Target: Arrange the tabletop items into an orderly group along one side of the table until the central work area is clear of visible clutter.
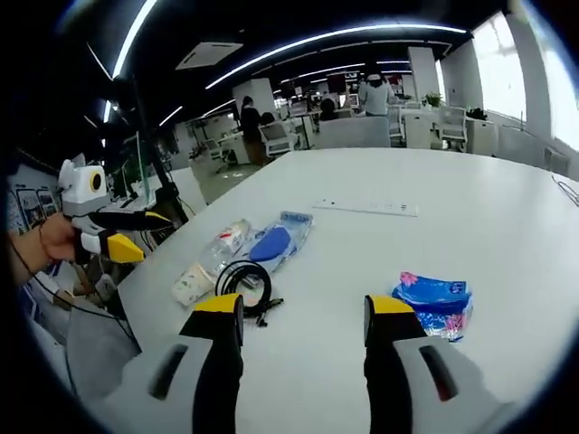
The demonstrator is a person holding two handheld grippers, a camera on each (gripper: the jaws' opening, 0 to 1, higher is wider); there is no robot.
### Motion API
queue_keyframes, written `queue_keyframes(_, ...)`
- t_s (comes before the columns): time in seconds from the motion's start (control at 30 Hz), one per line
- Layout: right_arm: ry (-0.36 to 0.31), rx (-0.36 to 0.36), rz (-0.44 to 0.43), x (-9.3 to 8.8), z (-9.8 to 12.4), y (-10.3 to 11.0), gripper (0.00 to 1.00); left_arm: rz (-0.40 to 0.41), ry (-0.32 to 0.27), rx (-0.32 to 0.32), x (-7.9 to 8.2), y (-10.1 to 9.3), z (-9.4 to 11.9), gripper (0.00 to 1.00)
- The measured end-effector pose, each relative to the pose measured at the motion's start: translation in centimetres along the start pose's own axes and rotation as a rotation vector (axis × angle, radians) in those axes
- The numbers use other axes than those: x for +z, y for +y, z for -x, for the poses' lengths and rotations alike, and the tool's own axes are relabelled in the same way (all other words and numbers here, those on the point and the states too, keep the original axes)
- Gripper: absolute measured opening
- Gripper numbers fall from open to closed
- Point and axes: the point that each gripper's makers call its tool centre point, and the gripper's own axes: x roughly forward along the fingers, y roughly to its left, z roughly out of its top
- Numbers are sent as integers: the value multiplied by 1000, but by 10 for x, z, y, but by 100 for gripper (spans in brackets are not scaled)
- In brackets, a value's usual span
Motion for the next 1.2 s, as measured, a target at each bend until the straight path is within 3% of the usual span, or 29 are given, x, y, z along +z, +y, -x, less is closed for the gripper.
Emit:
queue_keyframes(0.47,63,92,46,-1,-44,30,52,48,-11,63,-11,29,16,75)
queue_keyframes(0.87,120,138,67,-6,-81,40,51,83,-4,81,-23,46,12,74)
queue_keyframes(1.2,185,171,78,-21,-115,43,50,98,11,80,-30,57,2,73)
